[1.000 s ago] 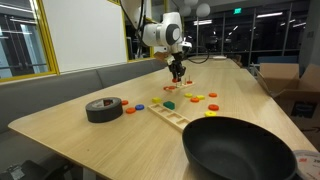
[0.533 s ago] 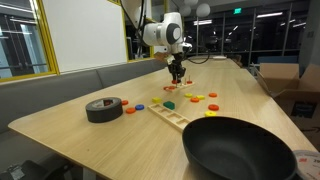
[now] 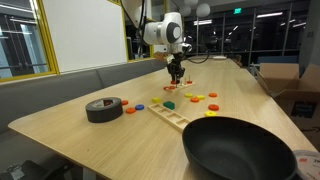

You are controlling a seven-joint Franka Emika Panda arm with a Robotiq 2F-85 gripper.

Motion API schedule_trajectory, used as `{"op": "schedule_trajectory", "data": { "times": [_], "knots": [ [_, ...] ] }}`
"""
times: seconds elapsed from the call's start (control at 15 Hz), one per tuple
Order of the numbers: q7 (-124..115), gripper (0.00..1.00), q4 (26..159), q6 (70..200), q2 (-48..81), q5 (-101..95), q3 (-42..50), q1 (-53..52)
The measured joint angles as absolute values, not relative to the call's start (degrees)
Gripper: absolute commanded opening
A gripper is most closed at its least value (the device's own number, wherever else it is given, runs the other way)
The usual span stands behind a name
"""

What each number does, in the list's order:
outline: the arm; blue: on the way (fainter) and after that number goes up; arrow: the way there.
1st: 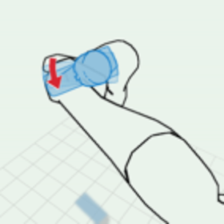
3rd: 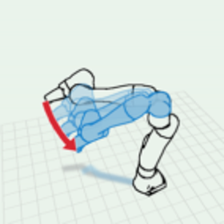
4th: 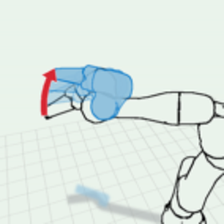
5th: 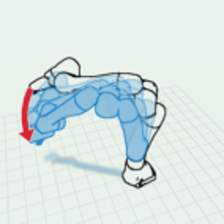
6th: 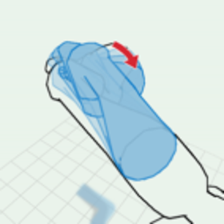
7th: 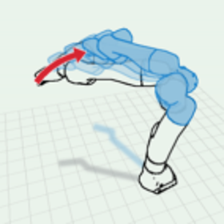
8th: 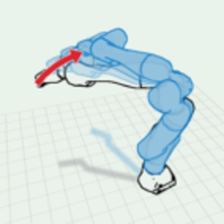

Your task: Put the round orange block on the first position from the end closest to you on the wooden board

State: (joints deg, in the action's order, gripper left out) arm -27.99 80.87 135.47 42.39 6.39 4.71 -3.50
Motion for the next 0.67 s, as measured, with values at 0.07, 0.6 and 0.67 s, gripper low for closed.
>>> {"op": "schedule_trajectory", "data": {
  "times": [0.07, 0.6, 0.67],
  "knots": [
    [-28.0, 0.16, 80.4, 135.1, 42.5, 6.3, 4.7, -3.5],
    [-28.0, 0.16, 75.7, 131.6, 44.7, 5.6, 4.8, -3.5],
    [-28.0, 0.16, 75.1, 131.1, 45.0, 5.6, 4.8, -3.5]
  ]
}}
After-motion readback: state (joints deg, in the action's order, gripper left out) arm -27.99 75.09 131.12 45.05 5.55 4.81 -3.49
